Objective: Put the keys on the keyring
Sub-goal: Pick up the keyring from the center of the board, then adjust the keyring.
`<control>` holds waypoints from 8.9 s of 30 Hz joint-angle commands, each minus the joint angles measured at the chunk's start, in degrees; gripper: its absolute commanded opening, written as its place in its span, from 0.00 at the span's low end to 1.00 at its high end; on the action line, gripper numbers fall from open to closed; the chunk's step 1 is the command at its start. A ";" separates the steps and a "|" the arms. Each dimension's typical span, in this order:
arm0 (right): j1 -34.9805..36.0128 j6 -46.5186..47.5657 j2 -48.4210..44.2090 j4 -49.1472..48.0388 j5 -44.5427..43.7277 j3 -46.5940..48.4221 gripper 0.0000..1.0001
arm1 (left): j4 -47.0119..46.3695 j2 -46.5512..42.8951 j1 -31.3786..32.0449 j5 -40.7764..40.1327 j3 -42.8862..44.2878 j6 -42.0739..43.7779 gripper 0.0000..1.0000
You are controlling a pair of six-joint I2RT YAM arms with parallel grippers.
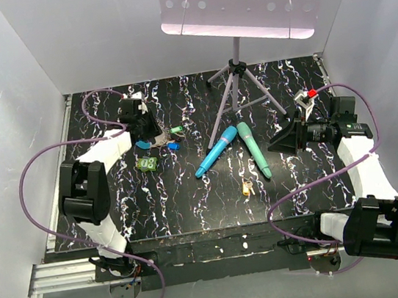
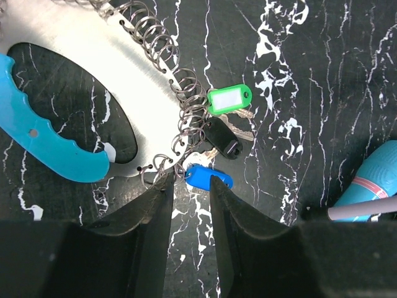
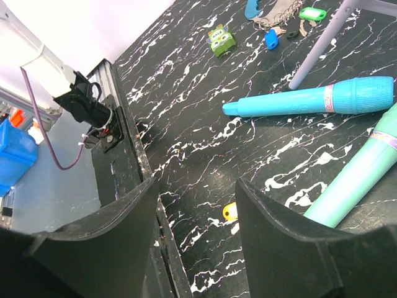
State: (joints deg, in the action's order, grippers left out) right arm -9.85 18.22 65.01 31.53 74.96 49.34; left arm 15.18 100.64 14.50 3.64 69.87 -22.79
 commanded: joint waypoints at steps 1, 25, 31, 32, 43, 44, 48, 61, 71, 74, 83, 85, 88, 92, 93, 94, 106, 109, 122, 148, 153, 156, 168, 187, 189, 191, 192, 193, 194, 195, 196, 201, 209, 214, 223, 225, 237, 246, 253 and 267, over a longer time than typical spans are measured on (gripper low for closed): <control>-0.70 0.85 0.29 -0.15 0.45 1.63 0.61 | 0.11 2.80 0.61 -2.85 1.85 -2.79 0.29; -1.05 0.85 0.55 -0.24 0.63 1.63 0.61 | 3.28 10.02 0.88 -2.32 5.90 -3.05 0.18; -1.05 0.86 0.29 -0.24 0.54 1.55 0.61 | 3.98 8.70 0.79 -1.88 4.67 -2.79 0.17; -1.05 0.94 0.38 -0.07 0.45 1.63 0.61 | 4.07 8.78 0.88 -1.88 4.67 -2.70 0.17; -1.67 1.03 -0.15 0.02 0.54 1.46 0.61 | 4.51 8.00 0.79 -1.00 5.81 -2.09 0.00; -1.75 1.03 -0.15 -0.06 0.63 1.37 0.61 | 4.42 7.04 0.70 -1.09 5.98 -1.83 0.00; -1.84 1.03 -0.24 0.11 0.80 1.46 0.61 | 3.54 1.94 0.44 -1.44 5.90 -0.42 0.00; -2.11 2.26 -0.94 0.81 2.20 1.28 0.61 | 8.11 -12.30 -1.93 4.70 6.51 5.29 0.00; -2.02 22.53 -1.03 13.97 10.91 0.58 0.60 | 14.35 -24.95 -2.46 11.21 4.58 11.18 0.00; -1.93 35.17 0.28 23.98 12.31 1.28 0.60 | 15.67 -29.61 -2.37 14.11 1.95 14.42 0.00; 2.90 66.60 13.03 59.97 2.57 18.15 0.60 | 16.99 -43.59 -2.37 21.14 -7.55 24.35 0.00; 5.09 68.87 11.37 59.88 -0.06 19.21 0.62 | 17.25 -45.26 -2.37 22.20 -8.25 25.33 0.00; 9.48 71.17 8.82 59.53 -3.06 20.79 0.64 | 17.34 -47.55 -2.37 25.26 -8.87 26.56 0.00; 15.99 69.41 7.15 58.82 -7.97 24.12 0.66 | 17.43 -51.24 -2.37 29.49 -10.97 27.09 0.00; 17.39 68.80 7.06 59.17 -10.07 25.09 0.66 | 17.43 -52.38 -2.37 30.80 -11.76 27.18 0.00; 18.54 68.62 7.06 59.78 -11.92 26.23 0.66 | 17.43 -53.43 -2.37 31.60 -12.55 27.18 0.00; 28.03 60.46 7.23 55.93 -19.06 36.35 0.67 | 17.60 -65.04 -2.29 37.40 -19.85 20.94 0.00; 29.97 57.73 6.53 53.47 -19.06 36.53 0.67 | 17.52 -66.45 -2.29 39.33 -20.91 20.24 0.00; 41.30 54.73 4.86 47.93 -25.90 36.53 0.67 | 16.03 -67.86 -1.32 42.94 -24.16 20.50 0.00; 56.16 19.76 10.91 -0.49 -19.59 28.70 0.64 | 2.84 -71.81 -0.88 46.89 -33.65 19.53 0.00; 57.22 15.19 16.45 -6.73 -17.39 30.63 0.57 | 0.82 -71.64 -0.79 49.62 -34.62 19.62 0.00; 57.48 11.15 19.18 -11.47 -16.87 30.81 0.54 | 0.73 -71.55 -0.88 50.24 -34.71 19.71 0.00; 60.21 -2.30 25.51 -23.27 -14.23 31.34 0.43 | 0.03 -72.69 -0.61 49.45 -35.50 18.83 0.00; 62.93 -5.74 27.45 -24.23 -15.19 30.46 0.38 | -2.61 -76.38 -0.53 47.51 -37.26 16.72 0.00; 63.02 -5.74 27.71 -23.71 -15.19 30.73 0.38 | -2.61 -76.91 -0.61 47.34 -37.26 16.81 0.00; 63.20 -5.56 28.06 -22.83 -15.37 31.16 0.38 | -2.61 -77.43 -0.61 46.90 -37.43 16.81 0.00; 63.20 -5.39 27.98 -22.22 -15.54 31.25 0.38 | -2.61 -77.79 -0.62 46.81 -37.35 16.81 0.00; 63.20 -5.30 28.06 -21.78 -15.89 31.34 0.38 | -2.61 -77.79 -0.62 46.64 -37.35 16.90 0.00; 63.28 -5.30 28.06 -21.60 -16.24 31.34 0.38 | -2.61 -77.79 -0.53 46.63 -37.26 16.90 0.00; 63.28 -5.21 28.15 -21.25 -16.51 31.43 0.38 | -2.61 -77.79 -0.61 46.63 -37.35 16.90 0.00; 63.28 -5.38 28.06 -21.16 -16.69 31.34 0.38 | -2.52 -77.79 -0.62 46.72 -37.17 16.81 0.00; 63.90 -5.47 27.71 -21.16 -16.25 31.08 0.36 | -2.61 -78.31 -0.62 46.37 -37.26 16.63 0.00; 65.04 -6.61 27.89 -22.56 -16.16 30.81 0.30 | -3.05 -78.58 -0.62 45.76 -37.35 15.93 0.00; 65.31 -8.02 28.24 -23.27 -16.34 30.99 0.18 | -3.05 -78.93 -0.62 45.58 -37.43 15.67 0.00; 65.31 -8.20 27.01 -21.95 -16.51 30.11 0.01 | -3.75 -79.02 -0.62 44.61 -37.61 14.09 0.00; 65.22 -8.29 26.57 -21.60 -16.60 29.76 0.01 | -4.45 -78.76 -0.62 44.26 -37.79 13.04 0.00; 64.52 -8.55 23.06 -21.51 -17.30 26.16 0.01 | -5.43 -78.66 -0.61 40.49 -38.14 3.19 0.37; 62.67 -6.62 19.63 -21.68 -18.71 22.91 0.01 | 1.87 -83.41 -0.62 36.87 -37.78 -1.99 0.69; 61.44 -12.23 17.69 -29.23 -15.02 18.87 0.01 | -2.95 -87.19 -0.61 43.21 -41.65 -3.32 0.67; 61.00 -22.88 17.69 -37.51 -17.12 15.87 0.01 | -6.74 -73.23 -0.62 48.48 -37.00 -4.37 0.47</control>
State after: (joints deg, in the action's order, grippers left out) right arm 51.42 -2.48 84.60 -1.17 57.76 64.77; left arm 9.19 24.08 14.00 49.36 29.71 -26.92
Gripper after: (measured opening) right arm 0.031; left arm 0.475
